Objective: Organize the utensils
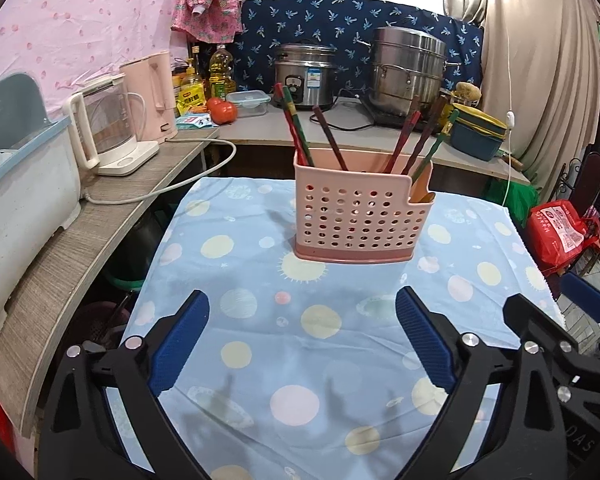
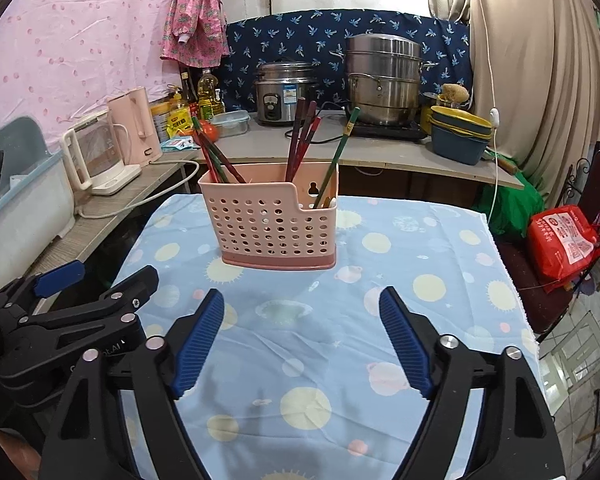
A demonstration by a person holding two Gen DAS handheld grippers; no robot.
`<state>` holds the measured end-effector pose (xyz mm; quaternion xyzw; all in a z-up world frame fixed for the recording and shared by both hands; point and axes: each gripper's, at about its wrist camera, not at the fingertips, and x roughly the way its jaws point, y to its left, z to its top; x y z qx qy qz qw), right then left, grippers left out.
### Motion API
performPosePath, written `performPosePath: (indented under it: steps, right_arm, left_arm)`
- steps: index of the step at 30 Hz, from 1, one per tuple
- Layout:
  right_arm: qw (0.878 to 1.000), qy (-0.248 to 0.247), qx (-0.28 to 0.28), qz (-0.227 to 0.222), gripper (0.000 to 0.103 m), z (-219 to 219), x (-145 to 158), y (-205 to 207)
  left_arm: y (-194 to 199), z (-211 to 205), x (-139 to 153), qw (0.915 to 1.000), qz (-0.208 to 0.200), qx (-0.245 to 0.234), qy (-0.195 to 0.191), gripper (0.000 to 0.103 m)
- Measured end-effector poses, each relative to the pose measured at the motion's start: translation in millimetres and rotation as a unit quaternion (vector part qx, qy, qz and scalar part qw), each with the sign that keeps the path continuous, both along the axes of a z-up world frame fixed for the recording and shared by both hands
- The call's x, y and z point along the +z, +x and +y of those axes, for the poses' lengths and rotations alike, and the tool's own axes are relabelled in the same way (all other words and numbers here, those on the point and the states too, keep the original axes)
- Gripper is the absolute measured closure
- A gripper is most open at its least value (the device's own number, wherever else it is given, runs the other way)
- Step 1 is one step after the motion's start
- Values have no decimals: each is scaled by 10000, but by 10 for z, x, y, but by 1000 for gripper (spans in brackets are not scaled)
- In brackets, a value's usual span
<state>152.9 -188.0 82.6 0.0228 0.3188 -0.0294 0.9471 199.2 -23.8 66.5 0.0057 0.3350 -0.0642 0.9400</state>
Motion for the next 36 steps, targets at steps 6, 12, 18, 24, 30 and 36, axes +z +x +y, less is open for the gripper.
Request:
performPosePath:
  steps: [6, 12, 18, 24, 30, 36]
  right_arm:
    - [10000, -10, -37, 35, 6, -1, -56, -68]
    - [10000, 33, -67, 58, 7, 5, -94, -114]
    - [10000, 15, -81, 30, 7, 34, -107, -143]
    - [9999, 40, -103, 59, 7, 28, -107, -150]
    - [9999, 49, -114, 65, 7, 30, -107, -149]
    - [9999, 64, -137, 80, 7, 26, -112, -151]
  left_arm:
    - [-42, 33, -57, 9999, 99, 76, 59, 7]
    - [-65, 37, -119, 9996, 230, 102, 93, 7]
    - [-84, 28, -131, 9995, 235, 143, 142, 7]
    - [-85, 22, -125, 9994, 232, 166, 210, 7]
    - [-81, 19, -129, 9993, 249, 171, 227, 7]
    - [-86, 20, -130, 9992, 252, 170, 241, 7]
